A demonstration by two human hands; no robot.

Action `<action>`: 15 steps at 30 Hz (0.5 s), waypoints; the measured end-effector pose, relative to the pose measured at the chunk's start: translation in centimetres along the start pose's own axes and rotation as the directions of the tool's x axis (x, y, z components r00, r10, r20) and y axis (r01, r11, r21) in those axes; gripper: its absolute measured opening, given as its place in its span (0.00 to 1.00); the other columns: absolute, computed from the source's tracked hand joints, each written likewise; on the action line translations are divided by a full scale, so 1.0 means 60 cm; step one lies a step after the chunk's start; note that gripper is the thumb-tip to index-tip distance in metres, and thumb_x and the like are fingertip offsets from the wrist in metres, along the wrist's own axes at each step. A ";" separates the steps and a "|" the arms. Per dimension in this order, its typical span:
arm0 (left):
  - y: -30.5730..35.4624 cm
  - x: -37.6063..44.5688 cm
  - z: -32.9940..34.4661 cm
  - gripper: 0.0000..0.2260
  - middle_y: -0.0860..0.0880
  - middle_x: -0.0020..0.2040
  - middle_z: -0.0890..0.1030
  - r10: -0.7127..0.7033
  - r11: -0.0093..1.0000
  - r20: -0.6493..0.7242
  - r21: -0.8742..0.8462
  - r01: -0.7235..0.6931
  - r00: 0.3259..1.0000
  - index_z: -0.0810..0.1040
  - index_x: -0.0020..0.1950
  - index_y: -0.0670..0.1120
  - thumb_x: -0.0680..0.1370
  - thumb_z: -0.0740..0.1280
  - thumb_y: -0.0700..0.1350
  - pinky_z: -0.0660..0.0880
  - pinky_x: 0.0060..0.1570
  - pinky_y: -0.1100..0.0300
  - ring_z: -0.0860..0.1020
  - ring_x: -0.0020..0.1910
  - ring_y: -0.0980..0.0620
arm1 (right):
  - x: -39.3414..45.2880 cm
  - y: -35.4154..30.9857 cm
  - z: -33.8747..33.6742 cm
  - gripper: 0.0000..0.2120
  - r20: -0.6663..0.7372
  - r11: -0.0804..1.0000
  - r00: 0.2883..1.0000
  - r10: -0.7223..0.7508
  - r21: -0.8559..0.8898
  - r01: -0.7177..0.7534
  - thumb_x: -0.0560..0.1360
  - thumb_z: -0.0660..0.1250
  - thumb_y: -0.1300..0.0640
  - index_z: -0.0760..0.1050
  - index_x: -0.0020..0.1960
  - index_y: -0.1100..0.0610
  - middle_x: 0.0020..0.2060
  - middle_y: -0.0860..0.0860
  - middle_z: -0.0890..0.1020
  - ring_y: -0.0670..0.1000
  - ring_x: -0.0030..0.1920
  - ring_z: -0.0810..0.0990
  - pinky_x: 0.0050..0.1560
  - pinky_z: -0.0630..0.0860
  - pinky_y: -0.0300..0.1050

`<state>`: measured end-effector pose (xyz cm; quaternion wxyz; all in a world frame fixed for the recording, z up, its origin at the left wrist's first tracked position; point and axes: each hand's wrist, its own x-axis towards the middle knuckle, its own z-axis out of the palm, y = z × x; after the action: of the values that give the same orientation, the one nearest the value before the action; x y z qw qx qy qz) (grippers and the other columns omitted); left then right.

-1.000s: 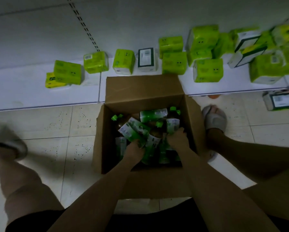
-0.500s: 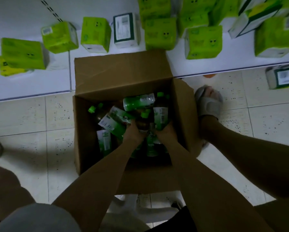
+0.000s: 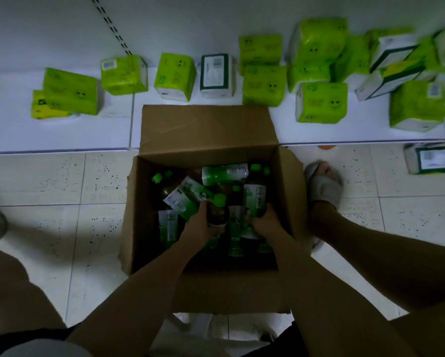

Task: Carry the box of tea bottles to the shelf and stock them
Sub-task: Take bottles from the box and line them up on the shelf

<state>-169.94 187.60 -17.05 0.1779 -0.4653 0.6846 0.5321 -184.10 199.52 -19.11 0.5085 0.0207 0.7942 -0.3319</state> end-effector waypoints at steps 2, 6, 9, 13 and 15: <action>-0.008 -0.024 -0.020 0.36 0.44 0.70 0.72 0.041 0.996 -0.013 -0.073 -0.042 0.999 0.60 0.74 0.47 0.72 0.74 0.40 0.72 0.64 0.46 0.71 0.68 0.43 | -0.016 0.002 -0.009 0.33 0.031 0.999 0.999 -0.022 -0.028 0.023 0.72 0.73 0.57 0.63 0.73 0.56 0.68 0.59 0.72 0.61 0.68 0.71 0.68 0.70 0.60; 0.001 -0.054 -0.076 0.33 0.43 0.68 0.72 0.120 0.972 -0.050 -0.196 -0.128 0.992 0.63 0.73 0.43 0.71 0.73 0.33 0.74 0.53 0.62 0.71 0.68 0.44 | -0.067 -0.009 -0.028 0.33 0.110 1.000 0.994 -0.026 -0.004 0.027 0.73 0.73 0.58 0.63 0.74 0.55 0.66 0.58 0.73 0.62 0.65 0.73 0.65 0.73 0.61; 0.016 -0.078 -0.126 0.34 0.53 0.59 0.76 0.171 0.945 -0.118 -0.261 -0.197 0.978 0.67 0.69 0.50 0.68 0.77 0.38 0.73 0.49 0.65 0.75 0.62 0.49 | -0.117 -0.037 -0.032 0.24 0.128 0.998 0.991 -0.046 0.052 0.039 0.74 0.71 0.62 0.68 0.67 0.56 0.59 0.57 0.76 0.60 0.59 0.76 0.59 0.75 0.54; 0.047 -0.112 -0.196 0.34 0.59 0.52 0.79 0.224 0.922 -0.259 -0.256 -0.290 0.940 0.72 0.61 0.54 0.59 0.82 0.48 0.77 0.55 0.54 0.78 0.56 0.51 | -0.172 -0.086 -0.031 0.19 0.146 0.981 0.979 -0.141 0.151 0.119 0.73 0.72 0.55 0.70 0.62 0.53 0.53 0.49 0.79 0.54 0.51 0.79 0.56 0.79 0.58; 0.069 -0.132 -0.233 0.35 0.59 0.50 0.81 0.278 0.902 -0.326 -0.236 -0.362 0.904 0.75 0.60 0.53 0.56 0.83 0.50 0.78 0.56 0.49 0.81 0.53 0.53 | -0.200 -0.121 -0.032 0.19 0.127 0.961 0.965 -0.227 0.189 0.202 0.73 0.73 0.54 0.71 0.62 0.49 0.53 0.48 0.79 0.52 0.51 0.80 0.46 0.81 0.51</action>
<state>-165.83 178.68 -3.69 -0.0835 -0.4378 0.6847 0.5766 -182.53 198.56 -5.07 0.5229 -0.0459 0.7200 -0.4539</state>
